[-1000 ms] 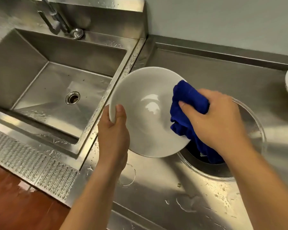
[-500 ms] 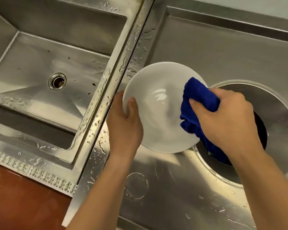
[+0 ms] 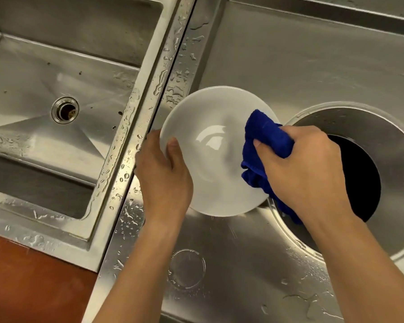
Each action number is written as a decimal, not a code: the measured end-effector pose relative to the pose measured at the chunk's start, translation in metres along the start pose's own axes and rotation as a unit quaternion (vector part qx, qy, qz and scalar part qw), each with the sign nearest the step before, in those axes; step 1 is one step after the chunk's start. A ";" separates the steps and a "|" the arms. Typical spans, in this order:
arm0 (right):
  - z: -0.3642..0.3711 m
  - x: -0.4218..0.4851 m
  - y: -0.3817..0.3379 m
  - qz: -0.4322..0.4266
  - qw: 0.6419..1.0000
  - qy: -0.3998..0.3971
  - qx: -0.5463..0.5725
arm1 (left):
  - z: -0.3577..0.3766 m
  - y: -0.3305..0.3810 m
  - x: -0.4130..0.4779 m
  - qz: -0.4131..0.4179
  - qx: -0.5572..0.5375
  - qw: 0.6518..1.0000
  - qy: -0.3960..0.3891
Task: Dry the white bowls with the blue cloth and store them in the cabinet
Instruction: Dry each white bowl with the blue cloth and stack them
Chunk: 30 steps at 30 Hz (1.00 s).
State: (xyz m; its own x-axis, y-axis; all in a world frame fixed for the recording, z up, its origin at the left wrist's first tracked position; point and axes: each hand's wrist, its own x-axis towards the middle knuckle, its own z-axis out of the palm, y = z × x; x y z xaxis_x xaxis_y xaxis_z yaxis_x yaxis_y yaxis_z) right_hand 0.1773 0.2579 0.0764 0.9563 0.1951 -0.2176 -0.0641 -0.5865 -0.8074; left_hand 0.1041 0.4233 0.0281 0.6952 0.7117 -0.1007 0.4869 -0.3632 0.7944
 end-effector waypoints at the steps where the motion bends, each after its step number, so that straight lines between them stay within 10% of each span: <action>1: 0.001 0.001 0.001 0.001 1.000 -0.001 -0.002 | 0.001 -0.002 0.002 -0.002 0.014 1.000 0.006; 17: 0.029 0.004 0.016 -0.013 0.991 0.067 -0.111 | 0.011 -0.008 0.012 0.007 0.028 1.000 0.003; 30: 0.010 0.003 -0.009 -0.092 0.994 -0.011 0.057 | -0.003 0.039 0.002 0.130 -0.006 0.991 0.000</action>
State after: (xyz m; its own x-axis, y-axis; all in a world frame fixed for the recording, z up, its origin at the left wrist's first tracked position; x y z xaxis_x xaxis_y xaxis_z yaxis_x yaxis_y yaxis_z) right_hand 0.1783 0.2713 0.0775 0.9482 0.3093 -0.0721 0.0781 -0.4471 -0.8911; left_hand 0.1230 0.4125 0.0604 0.7965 0.5948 0.1087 0.2848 -0.5276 0.8003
